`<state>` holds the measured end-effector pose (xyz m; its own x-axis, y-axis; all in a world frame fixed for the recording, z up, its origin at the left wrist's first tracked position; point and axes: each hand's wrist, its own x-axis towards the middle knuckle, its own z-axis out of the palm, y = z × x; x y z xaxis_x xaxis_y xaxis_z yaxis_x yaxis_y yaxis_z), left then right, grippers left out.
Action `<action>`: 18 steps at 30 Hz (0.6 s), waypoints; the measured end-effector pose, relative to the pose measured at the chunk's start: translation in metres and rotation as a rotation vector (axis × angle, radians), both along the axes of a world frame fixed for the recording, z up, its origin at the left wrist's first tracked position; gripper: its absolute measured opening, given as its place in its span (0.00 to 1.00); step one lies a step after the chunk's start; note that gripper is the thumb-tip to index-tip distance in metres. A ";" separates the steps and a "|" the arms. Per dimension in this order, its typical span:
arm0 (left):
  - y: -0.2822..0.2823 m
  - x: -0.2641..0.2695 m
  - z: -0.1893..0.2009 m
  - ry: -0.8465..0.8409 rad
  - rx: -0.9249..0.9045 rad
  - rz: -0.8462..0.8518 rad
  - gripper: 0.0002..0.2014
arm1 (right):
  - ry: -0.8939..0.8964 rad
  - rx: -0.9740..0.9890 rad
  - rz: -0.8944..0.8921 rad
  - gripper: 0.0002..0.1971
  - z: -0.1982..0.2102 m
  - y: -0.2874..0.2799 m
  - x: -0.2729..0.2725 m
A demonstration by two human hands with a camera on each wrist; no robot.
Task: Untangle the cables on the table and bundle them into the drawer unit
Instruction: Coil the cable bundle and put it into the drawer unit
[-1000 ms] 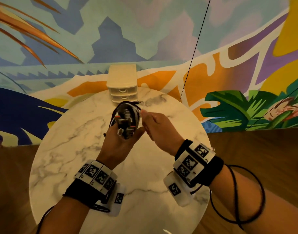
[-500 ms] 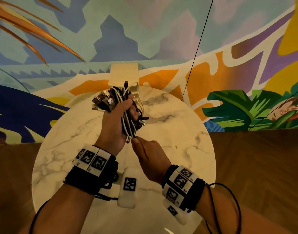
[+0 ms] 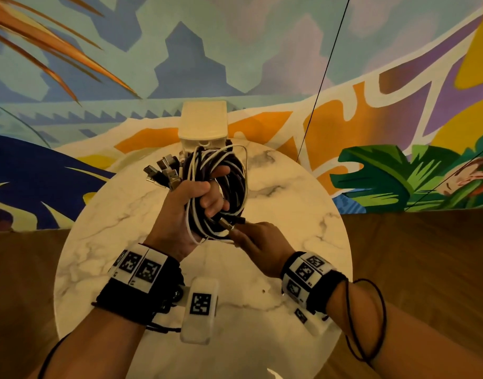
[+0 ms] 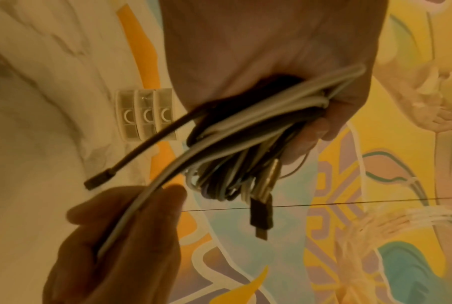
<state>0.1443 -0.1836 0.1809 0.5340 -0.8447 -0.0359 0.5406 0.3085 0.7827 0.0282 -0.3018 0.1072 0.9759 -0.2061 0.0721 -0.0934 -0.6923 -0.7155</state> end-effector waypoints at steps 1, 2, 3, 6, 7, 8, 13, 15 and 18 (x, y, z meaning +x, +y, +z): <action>0.001 0.002 0.000 0.022 -0.029 -0.011 0.23 | -0.021 0.045 -0.029 0.33 0.000 -0.001 -0.001; 0.002 0.004 0.000 0.044 -0.059 -0.020 0.24 | -0.045 0.102 -0.062 0.32 0.000 0.000 -0.001; 0.002 0.006 0.000 0.069 -0.093 -0.033 0.25 | -0.065 0.176 -0.096 0.29 0.000 0.002 0.000; 0.006 0.011 0.002 0.157 -0.225 -0.138 0.22 | -0.093 0.486 -0.169 0.19 0.004 0.009 0.006; 0.007 0.012 0.003 0.198 -0.276 -0.189 0.21 | -0.091 0.574 -0.185 0.18 0.008 0.011 0.008; 0.008 0.013 0.004 0.242 -0.325 -0.232 0.20 | -0.079 0.639 -0.193 0.17 0.012 0.013 0.010; 0.014 0.012 0.011 0.288 -0.386 -0.273 0.19 | 0.031 0.839 -0.104 0.18 0.037 0.012 0.019; 0.014 0.010 0.011 0.288 -0.388 -0.287 0.19 | 0.049 0.892 -0.083 0.19 0.044 0.011 0.022; 0.011 0.007 0.011 0.282 -0.379 -0.290 0.19 | 0.064 1.088 -0.091 0.17 0.051 0.007 0.027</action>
<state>0.1517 -0.1729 0.1924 0.2914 -0.9372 0.1915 0.8178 0.3480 0.4584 0.0551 -0.2952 0.1587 0.9494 -0.2002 -0.2422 -0.1705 0.3192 -0.9322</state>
